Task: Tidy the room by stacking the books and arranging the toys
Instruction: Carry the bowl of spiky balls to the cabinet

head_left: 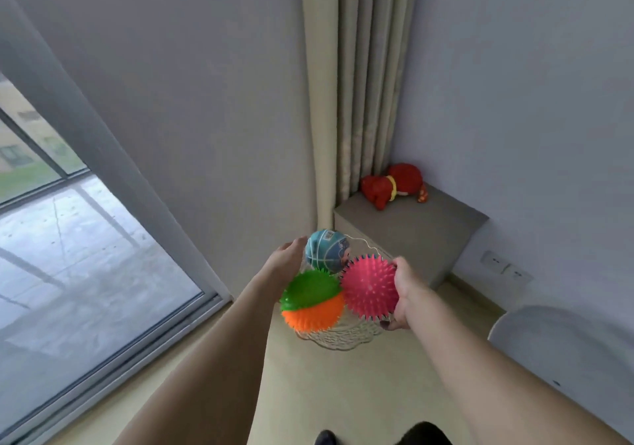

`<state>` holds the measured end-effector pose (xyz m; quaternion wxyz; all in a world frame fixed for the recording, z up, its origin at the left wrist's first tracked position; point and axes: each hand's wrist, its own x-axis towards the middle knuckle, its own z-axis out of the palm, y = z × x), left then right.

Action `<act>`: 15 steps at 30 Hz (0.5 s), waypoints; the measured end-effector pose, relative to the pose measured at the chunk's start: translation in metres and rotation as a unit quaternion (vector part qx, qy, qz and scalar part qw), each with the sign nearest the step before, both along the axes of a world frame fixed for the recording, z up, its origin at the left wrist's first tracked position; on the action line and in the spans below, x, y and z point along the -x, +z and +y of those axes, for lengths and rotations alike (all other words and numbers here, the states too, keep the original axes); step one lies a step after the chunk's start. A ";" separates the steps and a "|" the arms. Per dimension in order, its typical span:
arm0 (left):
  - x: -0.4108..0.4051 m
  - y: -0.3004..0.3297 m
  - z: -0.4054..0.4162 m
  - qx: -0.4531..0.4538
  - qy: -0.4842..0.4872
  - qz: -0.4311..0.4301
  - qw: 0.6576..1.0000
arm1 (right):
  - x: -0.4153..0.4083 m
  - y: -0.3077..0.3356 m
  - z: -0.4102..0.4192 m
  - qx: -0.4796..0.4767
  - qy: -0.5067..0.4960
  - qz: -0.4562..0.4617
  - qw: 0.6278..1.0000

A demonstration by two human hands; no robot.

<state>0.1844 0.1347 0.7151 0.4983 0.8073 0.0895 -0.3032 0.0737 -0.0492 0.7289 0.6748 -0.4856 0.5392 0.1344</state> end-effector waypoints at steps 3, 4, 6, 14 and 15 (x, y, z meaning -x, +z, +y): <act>-0.047 -0.015 -0.048 0.019 -0.018 0.031 0.999 | -0.039 -0.010 -0.042 -0.022 -0.042 0.004 0.999; -0.062 -0.026 -0.062 0.025 -0.019 0.036 0.999 | -0.051 -0.016 -0.057 -0.020 -0.057 0.012 0.998; -0.097 -0.059 -0.092 0.006 -0.033 0.032 0.999 | -0.077 -0.026 -0.090 -0.020 -0.077 0.022 0.997; -0.164 -0.058 -0.243 -0.001 0.020 0.043 0.999 | -0.170 -0.063 -0.245 -0.034 -0.095 -0.001 0.995; -0.170 -0.065 -0.259 -0.005 0.033 0.063 0.997 | -0.177 -0.067 -0.262 -0.037 -0.097 -0.007 0.995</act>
